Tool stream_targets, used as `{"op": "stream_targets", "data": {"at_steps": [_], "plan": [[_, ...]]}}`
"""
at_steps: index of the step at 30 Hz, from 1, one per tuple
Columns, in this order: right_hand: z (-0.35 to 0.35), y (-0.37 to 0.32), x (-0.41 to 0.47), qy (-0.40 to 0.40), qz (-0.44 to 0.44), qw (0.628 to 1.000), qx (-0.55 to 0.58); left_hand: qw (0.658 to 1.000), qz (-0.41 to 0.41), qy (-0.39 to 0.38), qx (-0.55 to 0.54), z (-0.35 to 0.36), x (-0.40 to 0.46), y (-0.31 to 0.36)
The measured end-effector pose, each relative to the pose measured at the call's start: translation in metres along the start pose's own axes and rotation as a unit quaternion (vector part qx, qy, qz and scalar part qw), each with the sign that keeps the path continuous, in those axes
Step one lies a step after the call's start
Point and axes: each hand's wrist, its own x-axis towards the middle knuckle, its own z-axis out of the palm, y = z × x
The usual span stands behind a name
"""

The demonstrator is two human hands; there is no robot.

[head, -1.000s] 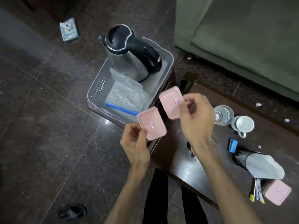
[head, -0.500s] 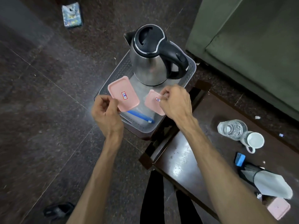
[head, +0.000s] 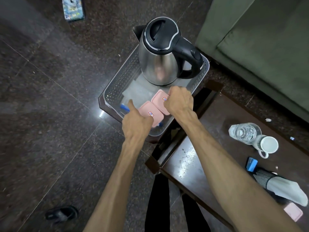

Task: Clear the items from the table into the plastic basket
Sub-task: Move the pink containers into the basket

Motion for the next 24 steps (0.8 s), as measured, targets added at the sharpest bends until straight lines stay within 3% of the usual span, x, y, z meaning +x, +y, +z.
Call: {"op": "stream_targets", "data": {"at_steps": [7, 11, 16, 24], "plan": [[0.002, 0.006, -0.002, -0.015, -0.025, 1.0, -0.011, 0.979, 0.044, -0.021, 0.199, 0.012, 0.001, 0.009], [0.01, 0.006, -0.016, 0.011, -0.076, 0.996, -0.035, 0.966, 0.064, 0.006, 0.25, 0.014, 0.001, 0.013], [0.012, 0.017, -0.025, 0.041, -0.105, 0.994, 0.013, 0.976, 0.08, 0.041, 0.199, 0.016, -0.01, 0.009], [0.01, 0.081, -0.085, 0.174, -0.078, 0.955, 0.228, 0.973, 0.17, 0.156, 0.029, 0.041, -0.06, -0.003]]}}
